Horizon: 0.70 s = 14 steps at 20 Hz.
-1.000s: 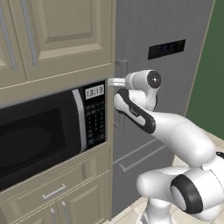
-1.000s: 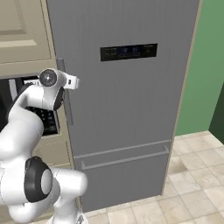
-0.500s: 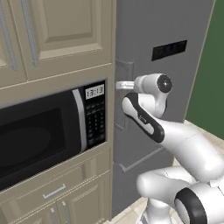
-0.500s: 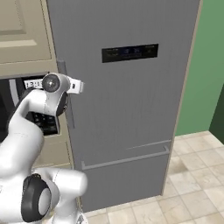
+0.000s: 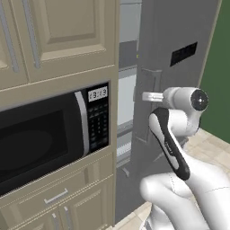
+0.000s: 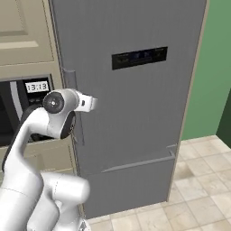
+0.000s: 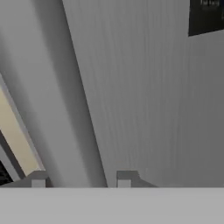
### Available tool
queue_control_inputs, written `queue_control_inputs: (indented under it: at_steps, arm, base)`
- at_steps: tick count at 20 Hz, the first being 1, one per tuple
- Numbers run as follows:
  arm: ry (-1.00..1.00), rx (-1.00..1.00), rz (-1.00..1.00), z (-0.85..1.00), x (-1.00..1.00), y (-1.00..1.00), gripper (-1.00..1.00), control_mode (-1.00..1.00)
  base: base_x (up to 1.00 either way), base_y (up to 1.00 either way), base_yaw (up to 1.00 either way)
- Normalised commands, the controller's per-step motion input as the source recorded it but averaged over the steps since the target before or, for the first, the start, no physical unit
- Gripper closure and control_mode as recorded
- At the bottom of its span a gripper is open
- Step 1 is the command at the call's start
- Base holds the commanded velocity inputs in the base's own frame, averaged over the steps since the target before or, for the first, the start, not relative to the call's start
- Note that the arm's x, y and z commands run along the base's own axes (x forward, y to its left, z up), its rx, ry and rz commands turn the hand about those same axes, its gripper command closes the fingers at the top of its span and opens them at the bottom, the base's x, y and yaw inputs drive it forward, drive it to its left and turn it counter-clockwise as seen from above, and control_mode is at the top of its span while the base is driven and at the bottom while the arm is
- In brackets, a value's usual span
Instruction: There is a bowl on the dining counter. Grab a lemon wedge from the fridge and place it in the bowl. Then get the liquor bottle and glass cup from the cabinet and place them next to the bowl.
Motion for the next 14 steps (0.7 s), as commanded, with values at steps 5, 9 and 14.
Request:
queue_control_inputs:
  at_steps: [5, 9, 14]
  arm:
    - [0.09, 0.0, -0.08, 0.0, -0.78, -1.0, 1.0, -1.0]
    - [0.15, 0.0, -0.11, 0.0, -0.69, -1.0, 1.0, -1.0]
    - [0.21, -0.02, -0.14, 0.0, -0.63, -1.0, 1.0, -1.0]
  base:
    - [0.0, 0.0, 0.0]
    - [0.0, 0.0, 0.0]
    - [0.0, 0.0, 0.0]
